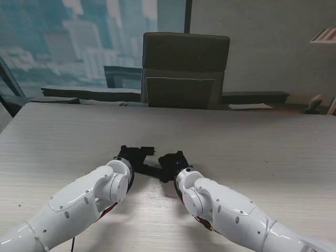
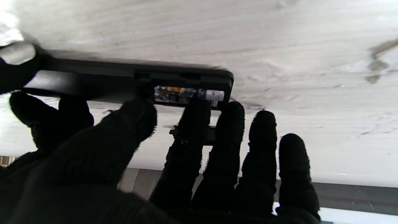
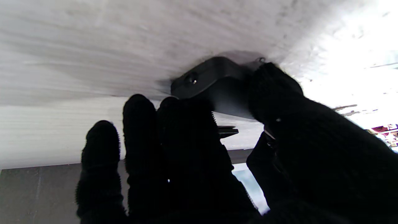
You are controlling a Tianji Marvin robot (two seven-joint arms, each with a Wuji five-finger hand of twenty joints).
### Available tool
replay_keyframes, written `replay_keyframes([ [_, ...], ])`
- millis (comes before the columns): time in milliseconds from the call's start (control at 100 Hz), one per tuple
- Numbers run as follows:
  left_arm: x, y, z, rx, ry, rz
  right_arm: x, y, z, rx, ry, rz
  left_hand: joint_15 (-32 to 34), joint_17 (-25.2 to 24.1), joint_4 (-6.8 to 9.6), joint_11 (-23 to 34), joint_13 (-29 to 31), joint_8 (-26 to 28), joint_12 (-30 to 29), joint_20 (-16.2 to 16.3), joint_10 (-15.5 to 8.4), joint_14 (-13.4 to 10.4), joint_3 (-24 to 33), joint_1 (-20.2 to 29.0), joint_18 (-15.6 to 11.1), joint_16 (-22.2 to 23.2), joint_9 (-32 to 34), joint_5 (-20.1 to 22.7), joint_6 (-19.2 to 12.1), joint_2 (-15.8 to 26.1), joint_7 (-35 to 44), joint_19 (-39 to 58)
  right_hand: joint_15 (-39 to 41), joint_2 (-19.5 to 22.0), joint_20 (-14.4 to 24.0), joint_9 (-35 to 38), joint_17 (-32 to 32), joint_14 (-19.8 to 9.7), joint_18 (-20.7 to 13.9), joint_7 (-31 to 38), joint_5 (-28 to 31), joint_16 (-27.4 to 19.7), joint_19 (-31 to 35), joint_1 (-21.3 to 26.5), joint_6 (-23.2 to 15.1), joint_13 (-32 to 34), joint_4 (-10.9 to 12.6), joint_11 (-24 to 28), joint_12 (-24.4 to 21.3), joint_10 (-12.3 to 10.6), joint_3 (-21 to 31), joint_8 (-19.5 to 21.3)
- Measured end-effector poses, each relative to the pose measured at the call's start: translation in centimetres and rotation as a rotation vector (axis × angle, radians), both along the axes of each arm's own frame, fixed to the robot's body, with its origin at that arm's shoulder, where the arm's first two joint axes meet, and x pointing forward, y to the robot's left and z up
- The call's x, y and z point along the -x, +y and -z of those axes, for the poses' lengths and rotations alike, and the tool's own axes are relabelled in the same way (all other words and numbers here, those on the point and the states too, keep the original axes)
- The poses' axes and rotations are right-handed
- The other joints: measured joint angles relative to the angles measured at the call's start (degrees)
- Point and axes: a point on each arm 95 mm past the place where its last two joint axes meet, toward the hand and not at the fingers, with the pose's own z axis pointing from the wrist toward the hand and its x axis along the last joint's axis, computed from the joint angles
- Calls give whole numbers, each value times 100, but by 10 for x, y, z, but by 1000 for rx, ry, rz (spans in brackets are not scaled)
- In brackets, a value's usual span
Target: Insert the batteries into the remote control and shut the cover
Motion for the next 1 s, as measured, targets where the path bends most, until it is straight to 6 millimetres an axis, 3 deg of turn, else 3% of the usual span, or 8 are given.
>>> replay_keyframes([
  [250, 0, 10, -5, 30, 19, -12, 0, 0, 0, 0, 0, -1, -57, -57, -51, -301, -40, -80, -195, -1, -530, -7, -82, 0, -3, -45, -3, -66, -602, 19, -462, -60, 0, 0, 0, 5, 0, 0, 0, 0, 0, 0, 0, 0, 0, 0, 0, 0, 0, -1, 0, 12],
  [510, 1, 16, -6, 50, 14, -24, -1, 0, 0, 1, 2, -3, -71, -57, -52, -293, -40, -155, -197, -2, -848, -8, -208, 0, -5, -46, -3, -83, -950, 77, -739, -61, 0, 0, 0, 5, 0, 0, 0, 0, 0, 0, 0, 0, 0, 0, -2, 0, 0, -3, 0, 23],
  [880, -2, 25, -9, 109, -2, -53, -1, 1, 0, 3, 5, -5, -72, -57, -52, -283, -40, -238, -197, -2, -848, -9, -323, -1, -6, -46, 7, -90, -1012, 83, -1118, -61, 0, 0, 1, 5, 0, 0, 0, 14, 0, 0, 0, 0, 1, 0, -4, 0, 0, -4, -4, 45],
  [1000, -3, 26, -10, 116, -14, -60, -1, 1, 0, 3, 5, -5, -72, -57, -52, -183, -40, -204, -179, -2, -848, -9, -473, 2, -6, -46, 82, -92, -1029, 130, -714, -61, 0, 0, 1, 5, 0, 0, 0, 14, 0, 0, 0, 0, 1, 0, -4, 0, 0, -4, -5, 51],
])
